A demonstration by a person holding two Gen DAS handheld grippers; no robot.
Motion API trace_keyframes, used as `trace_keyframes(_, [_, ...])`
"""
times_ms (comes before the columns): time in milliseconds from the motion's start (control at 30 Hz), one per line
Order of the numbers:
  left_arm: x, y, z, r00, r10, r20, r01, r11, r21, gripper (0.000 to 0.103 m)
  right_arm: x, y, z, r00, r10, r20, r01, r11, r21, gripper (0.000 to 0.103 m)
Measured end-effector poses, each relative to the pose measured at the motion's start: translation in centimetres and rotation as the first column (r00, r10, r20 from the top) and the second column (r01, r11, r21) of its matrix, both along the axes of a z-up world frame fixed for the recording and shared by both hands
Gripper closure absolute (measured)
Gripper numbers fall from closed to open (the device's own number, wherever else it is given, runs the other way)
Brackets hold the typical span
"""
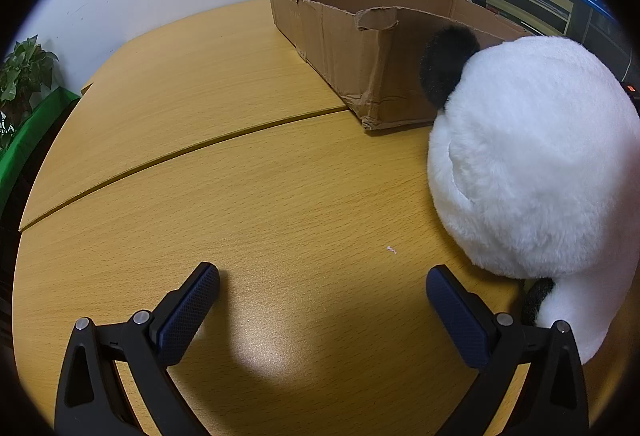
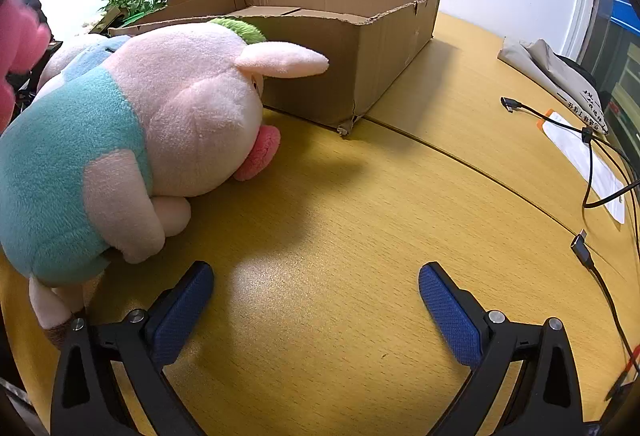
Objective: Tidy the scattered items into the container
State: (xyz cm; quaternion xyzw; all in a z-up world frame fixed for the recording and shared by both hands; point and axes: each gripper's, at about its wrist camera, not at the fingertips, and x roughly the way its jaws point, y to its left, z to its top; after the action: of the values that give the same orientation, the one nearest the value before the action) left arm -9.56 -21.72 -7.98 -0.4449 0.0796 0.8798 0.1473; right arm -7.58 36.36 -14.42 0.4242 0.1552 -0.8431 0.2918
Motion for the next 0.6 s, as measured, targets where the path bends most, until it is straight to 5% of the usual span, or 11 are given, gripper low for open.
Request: trace_keyframes(600, [-1.0,0.9,1.5,0.992,0.130,-0.001,-0.130,0.992,0.002,0.000,0.0,0.0,0.0,1.000,0.000,0.000,0.000,1.000,0.000,0.000])
